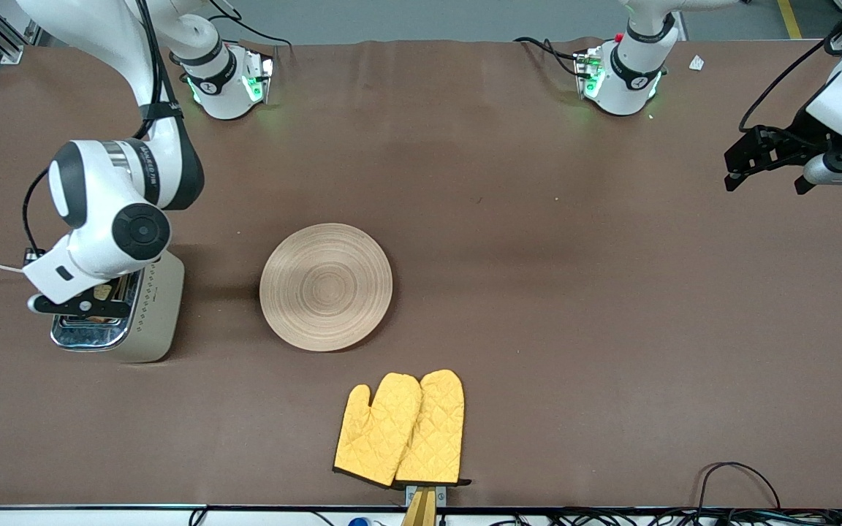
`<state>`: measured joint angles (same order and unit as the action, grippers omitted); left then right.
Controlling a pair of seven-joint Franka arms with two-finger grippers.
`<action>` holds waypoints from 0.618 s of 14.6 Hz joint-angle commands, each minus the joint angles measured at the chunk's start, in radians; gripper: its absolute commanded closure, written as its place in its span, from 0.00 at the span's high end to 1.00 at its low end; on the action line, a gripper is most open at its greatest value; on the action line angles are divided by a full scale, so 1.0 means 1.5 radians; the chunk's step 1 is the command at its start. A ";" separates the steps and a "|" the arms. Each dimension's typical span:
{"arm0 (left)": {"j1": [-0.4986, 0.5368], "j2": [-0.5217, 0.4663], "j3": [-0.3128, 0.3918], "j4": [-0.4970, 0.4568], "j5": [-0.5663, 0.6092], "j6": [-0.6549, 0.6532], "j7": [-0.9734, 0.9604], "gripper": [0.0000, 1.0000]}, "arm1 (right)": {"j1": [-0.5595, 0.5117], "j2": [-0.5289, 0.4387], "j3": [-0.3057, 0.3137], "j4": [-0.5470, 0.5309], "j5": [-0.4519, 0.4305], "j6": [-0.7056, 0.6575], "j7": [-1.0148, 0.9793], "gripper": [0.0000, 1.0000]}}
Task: Move plate and put bread in toaster
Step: 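Lower the bread into the toaster slot with the right gripper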
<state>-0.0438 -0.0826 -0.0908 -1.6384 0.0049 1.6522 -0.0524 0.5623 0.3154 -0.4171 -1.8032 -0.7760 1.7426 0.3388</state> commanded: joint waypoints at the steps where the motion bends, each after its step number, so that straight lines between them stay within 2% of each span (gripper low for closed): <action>1: 0.003 0.006 0.001 0.013 -0.007 -0.001 0.007 1.00 | 0.030 -0.044 0.005 -0.093 -0.038 0.014 0.008 0.00; 9: 0.004 0.006 0.000 0.014 -0.008 -0.001 0.006 1.00 | 0.053 -0.054 0.007 -0.110 -0.092 0.004 -0.007 0.00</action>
<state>-0.0428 -0.0824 -0.0906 -1.6374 0.0049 1.6522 -0.0524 0.6410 0.2844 -0.4124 -1.9283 -0.8751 1.7350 0.3401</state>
